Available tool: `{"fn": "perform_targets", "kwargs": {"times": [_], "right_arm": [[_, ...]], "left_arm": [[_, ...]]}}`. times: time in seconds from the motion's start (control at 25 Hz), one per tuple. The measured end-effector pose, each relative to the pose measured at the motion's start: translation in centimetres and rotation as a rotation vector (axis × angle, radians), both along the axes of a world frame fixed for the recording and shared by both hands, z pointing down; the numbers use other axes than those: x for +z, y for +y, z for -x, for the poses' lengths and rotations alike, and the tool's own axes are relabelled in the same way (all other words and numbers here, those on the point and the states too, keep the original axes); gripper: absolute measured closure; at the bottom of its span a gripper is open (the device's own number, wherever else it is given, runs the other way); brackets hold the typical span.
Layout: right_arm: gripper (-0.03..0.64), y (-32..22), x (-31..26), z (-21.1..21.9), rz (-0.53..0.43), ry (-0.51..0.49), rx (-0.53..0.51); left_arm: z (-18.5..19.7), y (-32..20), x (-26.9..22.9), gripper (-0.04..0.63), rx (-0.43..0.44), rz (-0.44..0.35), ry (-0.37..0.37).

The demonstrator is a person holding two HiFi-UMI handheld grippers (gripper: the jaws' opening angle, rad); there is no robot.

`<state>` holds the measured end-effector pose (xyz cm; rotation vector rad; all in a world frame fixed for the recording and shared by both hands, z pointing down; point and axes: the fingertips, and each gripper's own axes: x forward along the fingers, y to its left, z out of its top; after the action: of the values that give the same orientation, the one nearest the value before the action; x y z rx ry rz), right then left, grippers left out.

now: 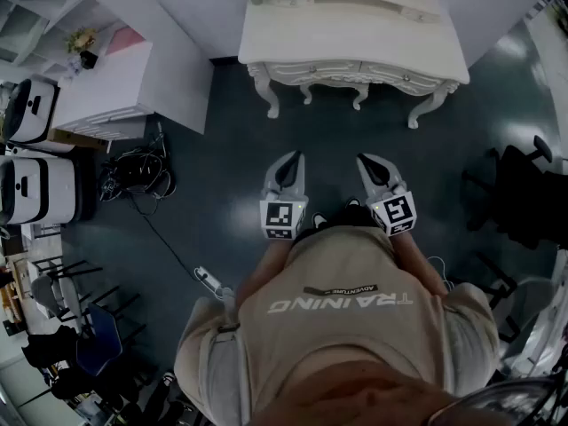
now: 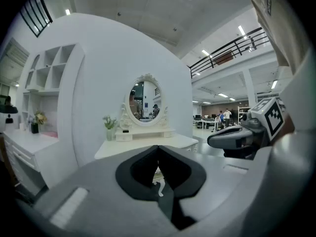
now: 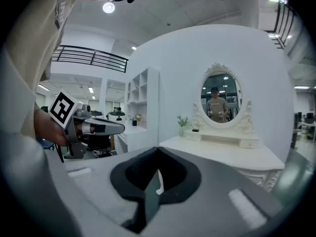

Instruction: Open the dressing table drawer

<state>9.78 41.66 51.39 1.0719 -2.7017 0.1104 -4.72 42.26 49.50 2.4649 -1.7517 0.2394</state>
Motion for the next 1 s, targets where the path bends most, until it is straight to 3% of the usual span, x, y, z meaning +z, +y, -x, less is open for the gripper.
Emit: {"fn": "perform_targets", "kwargs": {"times": [0.24, 0.52, 1.0], "right_arm": [[0.614, -4.5, 0.6, 1.1, 0.008, -0.002, 0.024], [0.614, -8.5, -0.2, 1.1, -0.009, -0.054, -0.070], [0.614, -21.6, -3.0, -0.8, -0.059, -0.169, -0.188]], "left_arm": [[0.5, -4.2, 1.1, 0.588, 0.028, 0.026, 0.010], [-0.3, -9.3, 0.9, 0.588, -0.001, 0.043, -0.023], [-3.3, -20.6, -3.5, 0.588, -0.068, -0.020, -0.099]]}}
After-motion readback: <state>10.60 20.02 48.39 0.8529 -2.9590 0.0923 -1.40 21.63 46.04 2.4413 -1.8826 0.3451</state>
